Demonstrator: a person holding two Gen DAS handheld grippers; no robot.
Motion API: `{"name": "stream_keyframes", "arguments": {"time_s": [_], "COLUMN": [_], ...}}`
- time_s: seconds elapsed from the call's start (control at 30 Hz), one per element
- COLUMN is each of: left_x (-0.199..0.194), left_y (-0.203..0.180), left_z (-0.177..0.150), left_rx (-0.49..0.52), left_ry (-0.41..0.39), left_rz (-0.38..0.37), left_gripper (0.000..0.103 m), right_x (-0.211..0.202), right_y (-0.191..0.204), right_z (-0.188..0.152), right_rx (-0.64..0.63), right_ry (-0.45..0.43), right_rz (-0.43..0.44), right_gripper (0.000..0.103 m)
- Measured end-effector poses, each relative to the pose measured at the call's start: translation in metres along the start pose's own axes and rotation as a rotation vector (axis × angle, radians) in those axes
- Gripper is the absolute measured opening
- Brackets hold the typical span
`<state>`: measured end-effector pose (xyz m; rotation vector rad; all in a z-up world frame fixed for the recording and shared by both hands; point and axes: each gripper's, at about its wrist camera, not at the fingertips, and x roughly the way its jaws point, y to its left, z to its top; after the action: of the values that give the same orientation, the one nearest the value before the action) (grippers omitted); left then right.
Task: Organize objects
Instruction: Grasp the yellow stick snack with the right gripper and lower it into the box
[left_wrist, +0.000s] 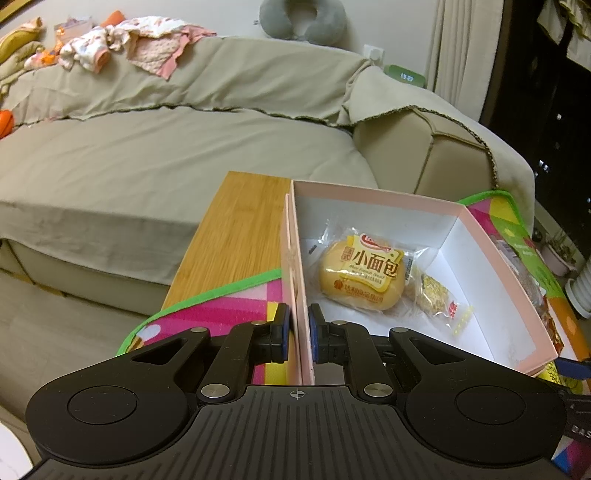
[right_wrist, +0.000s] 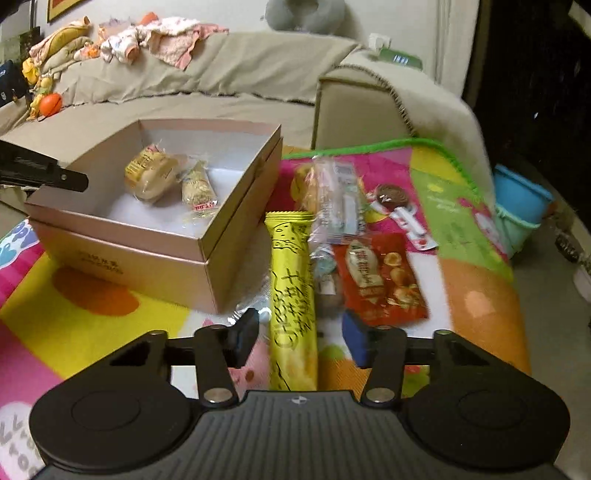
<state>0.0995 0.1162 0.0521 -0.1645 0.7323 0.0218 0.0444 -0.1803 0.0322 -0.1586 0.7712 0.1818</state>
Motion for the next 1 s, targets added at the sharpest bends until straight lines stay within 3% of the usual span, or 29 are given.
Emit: {"name": "stream_keyframes", "arguments": {"time_s": [0.03, 0.1, 0.13, 0.4, 0.67, 0.83, 1.0], "left_x": [0.0, 0.0, 0.0, -0.001, -0.001, -0.001, -0.001], "left_y": [0.0, 0.0, 0.0, -0.001, 0.0, 0.0, 0.001], "left_z": [0.0, 0.0, 0.0, 0.0, 0.002, 0.003, 0.002], "left_rx": [0.002, 0.003, 0.001, -0.003, -0.016, -0.015, -0.012], "left_ry": [0.0, 0.0, 0.0, -0.002, 0.003, 0.004, 0.004], "left_rz": [0.0, 0.0, 0.0, -0.003, -0.01, -0.012, -0.014], "left_gripper": [0.013, 0.013, 0.013, 0.013, 0.013, 0.013, 0.014], "right_x": [0.004, 0.004, 0.001, -0.048, -0.101, -0.101, -0.071], "right_y": [0.001, 0.002, 0.002, -0.015, -0.017, 0.007, 0.043], "right_z": [0.002, 0.003, 0.005, -0.001, 0.039, 0.077, 0.102], "right_rx": [0.0, 0.004, -0.002, 0.069, 0.117, 0.07, 0.005], "right_ry": [0.009, 0.016, 0.016, 0.0, -0.148, -0.22, -0.202], "right_rz": [0.01, 0.038, 0.042, 0.048, 0.13, 0.216, 0.276], "right_gripper": [0.041, 0.025, 0.024, 0.023, 0.023, 0.023, 0.023]}}
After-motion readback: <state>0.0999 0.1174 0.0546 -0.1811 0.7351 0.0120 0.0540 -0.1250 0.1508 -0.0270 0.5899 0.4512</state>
